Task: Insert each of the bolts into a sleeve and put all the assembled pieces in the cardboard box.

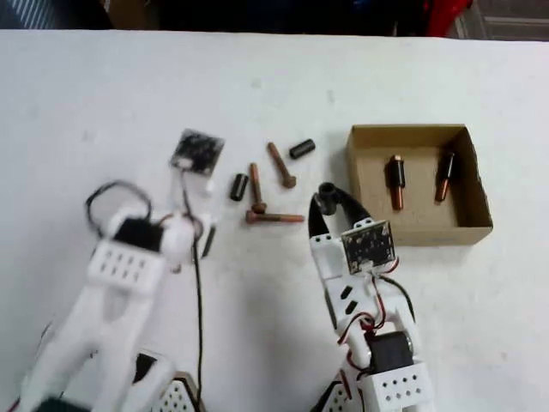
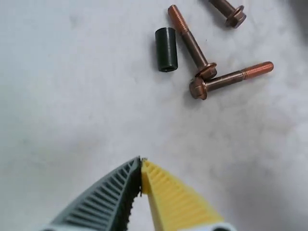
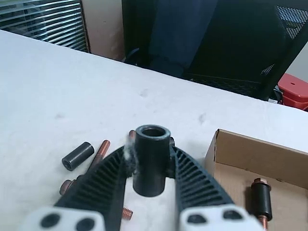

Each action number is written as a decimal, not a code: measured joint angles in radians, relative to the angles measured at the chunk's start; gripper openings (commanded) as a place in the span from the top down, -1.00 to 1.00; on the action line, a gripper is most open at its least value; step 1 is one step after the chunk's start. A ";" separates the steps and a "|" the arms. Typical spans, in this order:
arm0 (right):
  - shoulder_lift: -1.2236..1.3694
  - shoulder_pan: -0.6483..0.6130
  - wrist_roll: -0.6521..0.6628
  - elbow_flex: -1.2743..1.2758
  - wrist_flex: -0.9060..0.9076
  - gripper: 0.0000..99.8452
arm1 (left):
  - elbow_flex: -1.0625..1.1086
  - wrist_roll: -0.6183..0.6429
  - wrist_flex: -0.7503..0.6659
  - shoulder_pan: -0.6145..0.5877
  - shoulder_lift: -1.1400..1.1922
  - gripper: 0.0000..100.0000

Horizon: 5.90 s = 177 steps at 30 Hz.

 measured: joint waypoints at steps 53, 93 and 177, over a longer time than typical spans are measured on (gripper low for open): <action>0.000 0.006 0.000 0.000 0.029 0.97 | -1.016 0.230 0.058 0.109 1.221 0.59; 0.000 0.006 0.000 0.000 0.029 0.97 | -1.505 0.043 0.621 0.061 1.235 0.96; 0.000 0.006 0.000 0.000 0.029 0.97 | -0.756 -1.366 0.318 -0.293 1.049 0.75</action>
